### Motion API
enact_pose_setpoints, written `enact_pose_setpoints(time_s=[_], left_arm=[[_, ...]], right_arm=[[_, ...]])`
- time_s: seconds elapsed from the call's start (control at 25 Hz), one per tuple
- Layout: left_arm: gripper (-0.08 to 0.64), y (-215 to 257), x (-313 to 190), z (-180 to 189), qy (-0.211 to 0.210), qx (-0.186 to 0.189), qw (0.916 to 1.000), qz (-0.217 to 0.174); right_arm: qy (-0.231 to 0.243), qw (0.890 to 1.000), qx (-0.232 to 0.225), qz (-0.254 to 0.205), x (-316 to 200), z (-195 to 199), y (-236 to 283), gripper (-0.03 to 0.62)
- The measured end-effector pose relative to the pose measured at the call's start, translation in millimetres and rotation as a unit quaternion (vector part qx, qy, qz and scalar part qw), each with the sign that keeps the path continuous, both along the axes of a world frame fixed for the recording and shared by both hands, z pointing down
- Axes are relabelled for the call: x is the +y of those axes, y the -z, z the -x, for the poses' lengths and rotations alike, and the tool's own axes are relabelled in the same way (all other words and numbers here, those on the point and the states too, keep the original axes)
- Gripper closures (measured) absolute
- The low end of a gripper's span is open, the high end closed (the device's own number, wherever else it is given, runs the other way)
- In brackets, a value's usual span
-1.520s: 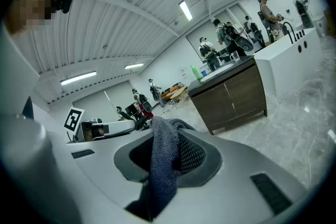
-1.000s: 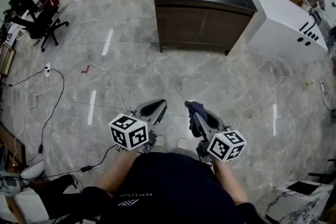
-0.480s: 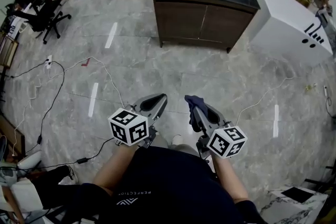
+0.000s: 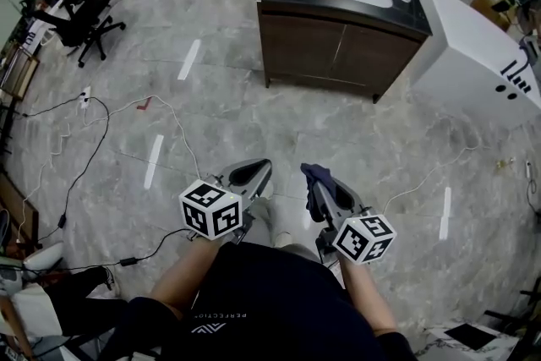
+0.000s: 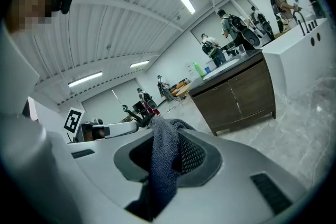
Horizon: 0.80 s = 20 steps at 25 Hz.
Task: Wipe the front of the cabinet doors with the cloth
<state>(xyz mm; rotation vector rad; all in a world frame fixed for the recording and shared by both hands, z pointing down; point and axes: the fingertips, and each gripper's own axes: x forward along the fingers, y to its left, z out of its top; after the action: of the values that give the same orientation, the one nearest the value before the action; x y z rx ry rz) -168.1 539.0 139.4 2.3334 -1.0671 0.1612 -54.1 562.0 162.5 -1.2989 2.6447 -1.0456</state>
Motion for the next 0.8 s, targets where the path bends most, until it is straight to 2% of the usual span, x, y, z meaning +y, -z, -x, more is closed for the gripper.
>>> enact_pose_setpoints(time_s=[0.24, 0.8], left_arm=[[0.551, -2.8, -48.4, -1.2, -0.015, 0.016, 0.9998, -0.004], [0.551, -0.8, -177.2, 34.6, -0.038, 0.031, 0.9987, 0.009]], right_arm=[[-0.013, 1.000, 0.006, 0.005, -46.7, 4.2, -5.8, 0.508], [-0.052, 0.998, 0.007, 0.018, -172.6, 38.5, -8.9, 0.508]])
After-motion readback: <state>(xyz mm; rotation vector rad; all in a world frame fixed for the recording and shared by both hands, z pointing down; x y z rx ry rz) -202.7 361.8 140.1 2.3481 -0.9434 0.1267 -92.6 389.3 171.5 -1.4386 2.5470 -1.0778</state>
